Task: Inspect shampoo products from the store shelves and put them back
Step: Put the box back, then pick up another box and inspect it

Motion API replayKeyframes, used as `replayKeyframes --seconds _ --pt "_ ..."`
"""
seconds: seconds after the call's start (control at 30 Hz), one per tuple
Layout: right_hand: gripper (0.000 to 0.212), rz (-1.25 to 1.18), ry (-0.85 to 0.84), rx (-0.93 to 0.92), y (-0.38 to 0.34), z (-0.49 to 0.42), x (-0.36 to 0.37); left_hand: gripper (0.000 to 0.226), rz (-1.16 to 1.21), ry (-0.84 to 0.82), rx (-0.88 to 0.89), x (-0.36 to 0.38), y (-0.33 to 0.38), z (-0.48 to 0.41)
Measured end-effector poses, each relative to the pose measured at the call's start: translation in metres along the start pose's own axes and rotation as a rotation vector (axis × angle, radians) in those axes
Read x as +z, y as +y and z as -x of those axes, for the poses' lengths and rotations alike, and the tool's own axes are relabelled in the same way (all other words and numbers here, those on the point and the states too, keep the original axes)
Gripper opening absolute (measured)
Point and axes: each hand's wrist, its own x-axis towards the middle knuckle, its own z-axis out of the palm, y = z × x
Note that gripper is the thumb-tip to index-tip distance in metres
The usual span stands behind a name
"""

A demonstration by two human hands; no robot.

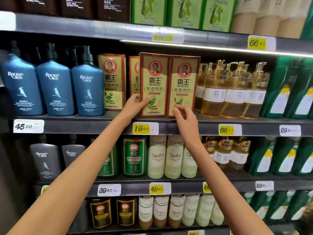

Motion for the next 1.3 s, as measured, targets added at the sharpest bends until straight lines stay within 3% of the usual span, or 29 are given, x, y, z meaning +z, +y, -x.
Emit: replayKeyframes --seconds 0.07,0.17,0.3,0.4,0.53,0.6,0.67,0.73,0.83,0.93,1.0,1.03,1.1,1.13,1.23,1.3 --pt "0.022 0.012 -0.004 -0.018 -0.001 0.004 -0.002 0.044 0.071 0.033 0.054 0.002 0.000 0.007" --pt "0.027 0.109 0.020 -0.114 -0.003 0.010 -0.002 0.034 -0.001 0.174 0.167 0.004 0.002 0.024" --pt "0.043 0.117 -0.021 -0.145 -0.009 0.014 0.006 0.050 0.022 0.290 0.177 0.001 0.009 0.053" --pt "0.057 -0.059 -0.173 0.013 -0.015 0.015 0.011 0.049 0.141 0.307 0.203 -0.010 0.018 0.087" --pt "0.051 -0.537 -0.527 0.202 -0.019 0.028 0.016 0.058 0.244 0.207 0.134 -0.011 0.024 0.143" --pt "0.076 -0.634 -0.586 0.260 -0.011 0.045 0.015 0.060 0.243 0.169 0.066 -0.006 0.015 0.171" --pt "0.083 -0.658 -0.569 0.342 0.005 0.067 0.014 0.059 0.217 0.158 0.036 -0.001 0.002 0.197" --pt "0.059 -0.710 -0.518 0.401 0.018 0.087 0.013 0.056 0.184 0.135 0.004 0.003 -0.011 0.212" --pt "0.047 -0.719 -0.442 0.411 0.028 0.102 0.009 0.043 0.185 0.123 -0.070 0.015 -0.021 0.222" --pt "0.038 -0.580 -0.340 0.352 0.034 0.111 0.007 0.041 -0.144 0.289 0.084 0.029 -0.029 0.243" --pt "0.040 -0.436 -0.260 0.312 0.033 0.118 0.003 0.054 -0.187 0.233 0.132 0.041 -0.031 0.256" --pt "0.043 -0.387 -0.242 0.309 0.033 0.121 0.001 0.070 -0.162 0.151 0.098 0.047 -0.031 0.259" --pt "0.050 -0.455 -0.271 0.344 0.032 0.128 -0.003 0.101 -0.141 0.043 0.032 0.055 -0.032 0.258" --pt "0.055 -0.541 -0.294 0.380 0.030 0.133 -0.005 0.102 -0.093 0.023 -0.010 0.056 -0.033 0.254" --pt "0.060 -0.606 -0.360 0.402 0.029 0.147 -0.011 0.062 0.048 0.111 -0.097 0.058 -0.037 0.249" --pt "0.056 -0.590 -0.401 0.392 0.032 0.154 -0.014 0.057 0.003 0.193 -0.097 0.057 -0.042 0.249"
